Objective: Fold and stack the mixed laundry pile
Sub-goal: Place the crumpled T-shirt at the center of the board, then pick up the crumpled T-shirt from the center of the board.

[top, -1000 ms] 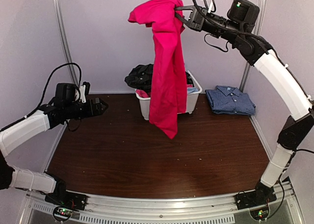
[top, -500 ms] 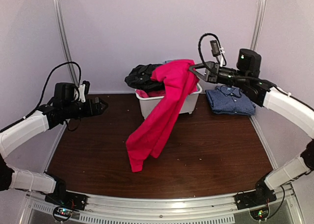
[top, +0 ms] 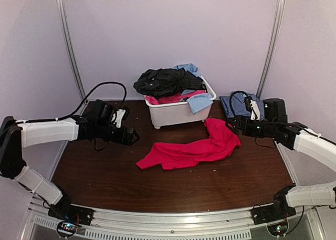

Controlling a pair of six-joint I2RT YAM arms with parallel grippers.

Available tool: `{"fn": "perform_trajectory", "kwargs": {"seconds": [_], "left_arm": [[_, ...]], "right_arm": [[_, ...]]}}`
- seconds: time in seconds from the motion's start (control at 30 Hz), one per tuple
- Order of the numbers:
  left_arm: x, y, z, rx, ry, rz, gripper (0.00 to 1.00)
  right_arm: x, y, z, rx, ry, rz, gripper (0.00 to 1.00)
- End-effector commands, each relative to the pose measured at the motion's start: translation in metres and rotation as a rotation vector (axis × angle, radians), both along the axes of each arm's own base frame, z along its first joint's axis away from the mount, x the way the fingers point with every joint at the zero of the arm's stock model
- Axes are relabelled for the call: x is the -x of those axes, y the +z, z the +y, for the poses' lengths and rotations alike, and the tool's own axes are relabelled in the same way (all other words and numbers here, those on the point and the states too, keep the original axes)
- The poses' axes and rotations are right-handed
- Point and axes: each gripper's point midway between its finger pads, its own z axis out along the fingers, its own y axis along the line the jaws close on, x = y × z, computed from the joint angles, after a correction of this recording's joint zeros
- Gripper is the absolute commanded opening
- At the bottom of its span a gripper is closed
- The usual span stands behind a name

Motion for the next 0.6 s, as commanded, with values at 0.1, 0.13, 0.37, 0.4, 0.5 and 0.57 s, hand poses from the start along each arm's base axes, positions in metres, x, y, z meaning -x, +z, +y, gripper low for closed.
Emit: {"fn": "perform_trajectory", "kwargs": {"seconds": [0.1,0.13,0.37,0.4,0.5,0.57], "left_arm": [[-0.005,-0.04,-0.06,-0.032,-0.14,0.017,0.85],[-0.005,-0.044,-0.068,-0.02,-0.157,0.024,0.85],[-0.012,-0.062,-0.114,0.083,-0.221,0.029,0.89],[-0.015,-0.064,-0.118,0.088,-0.221,0.03,0.89],[-0.022,-0.072,-0.127,0.097,-0.217,0.033,0.89],[-0.025,-0.08,-0.133,0.099,-0.223,0.05,0.88]], "right_arm": [[-0.071,-0.036,0.023,0.154,0.064,0.067,0.84],[-0.08,-0.041,0.024,0.171,0.061,0.076,0.85],[-0.133,-0.079,0.036,0.253,0.057,0.127,0.89],[-0.137,-0.088,0.036,0.265,0.057,0.145,0.89],[-0.151,-0.113,0.036,0.329,0.051,0.2,0.89],[-0.157,-0.124,0.03,0.372,0.029,0.218,0.86]]}}
